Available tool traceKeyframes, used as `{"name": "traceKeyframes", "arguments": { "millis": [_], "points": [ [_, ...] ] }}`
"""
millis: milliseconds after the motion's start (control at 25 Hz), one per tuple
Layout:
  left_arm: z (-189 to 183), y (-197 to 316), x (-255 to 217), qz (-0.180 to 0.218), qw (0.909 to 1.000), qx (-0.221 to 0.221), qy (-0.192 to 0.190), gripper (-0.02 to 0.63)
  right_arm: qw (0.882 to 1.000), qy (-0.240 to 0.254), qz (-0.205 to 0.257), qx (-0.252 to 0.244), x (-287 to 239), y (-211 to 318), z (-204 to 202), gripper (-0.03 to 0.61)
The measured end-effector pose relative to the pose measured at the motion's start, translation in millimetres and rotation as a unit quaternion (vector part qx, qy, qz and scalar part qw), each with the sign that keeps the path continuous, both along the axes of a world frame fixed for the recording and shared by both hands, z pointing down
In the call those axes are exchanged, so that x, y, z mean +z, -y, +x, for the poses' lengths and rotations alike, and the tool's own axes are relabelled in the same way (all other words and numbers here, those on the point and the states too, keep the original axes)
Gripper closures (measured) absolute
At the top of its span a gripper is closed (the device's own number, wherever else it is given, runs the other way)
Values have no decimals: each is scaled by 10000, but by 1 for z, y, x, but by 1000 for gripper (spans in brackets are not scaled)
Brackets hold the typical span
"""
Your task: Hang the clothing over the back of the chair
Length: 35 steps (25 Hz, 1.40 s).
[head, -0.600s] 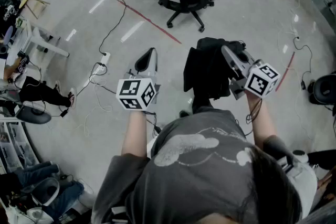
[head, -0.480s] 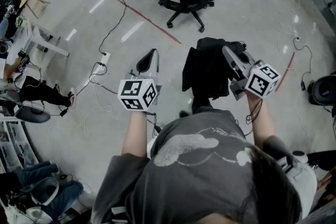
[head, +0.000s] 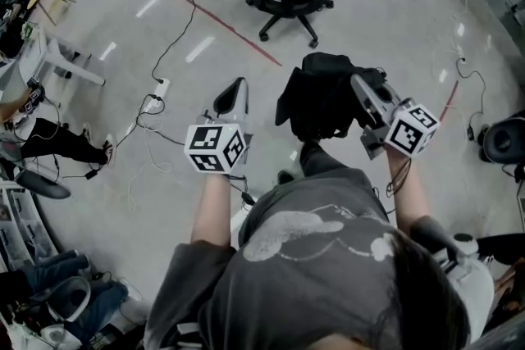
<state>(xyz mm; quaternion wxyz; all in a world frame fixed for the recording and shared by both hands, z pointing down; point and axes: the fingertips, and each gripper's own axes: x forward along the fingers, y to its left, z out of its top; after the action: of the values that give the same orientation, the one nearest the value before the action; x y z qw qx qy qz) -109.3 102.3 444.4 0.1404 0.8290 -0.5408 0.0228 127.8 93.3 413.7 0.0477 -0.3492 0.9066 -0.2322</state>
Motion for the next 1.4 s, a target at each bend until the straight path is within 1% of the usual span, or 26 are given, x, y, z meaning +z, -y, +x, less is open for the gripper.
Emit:
{"name": "traceKeyframes", "arguments": {
  "millis": [80,200,400,560,760,880,1120,1240,1320,1400],
  "points": [
    [-1,1,-2,-9,10000,-20,-50,612,10000,-6,66,0,-8,1,-1,581],
    [0,3,0,-55,9999,-35,-78,612,9997,50,-138,181,1,9,11,581],
    [-4,30,10,-197,9997,-164,-32,612,9994,203,-216,154,10,49,9,581],
    [2,75,13,-234,9995,-219,-5,612,9994,269,-203,82,16,93,18,580],
    [33,149,7,-125,9999,-10,96,612,9982,482,-237,255,21,162,53,580],
    [48,190,4,-105,9998,48,132,612,9977,565,-178,331,18,203,70,580],
    [77,255,-7,-20,9998,-11,198,612,9978,521,-83,411,12,268,114,580],
    [85,283,-11,11,9998,-114,140,612,9975,497,-66,498,9,299,134,580],
    [90,297,-11,-9,9998,-163,120,612,9978,495,36,431,1,317,141,580],
    [92,310,-11,-7,9996,-198,193,612,9983,412,137,387,-6,336,148,580]
  ]
}}
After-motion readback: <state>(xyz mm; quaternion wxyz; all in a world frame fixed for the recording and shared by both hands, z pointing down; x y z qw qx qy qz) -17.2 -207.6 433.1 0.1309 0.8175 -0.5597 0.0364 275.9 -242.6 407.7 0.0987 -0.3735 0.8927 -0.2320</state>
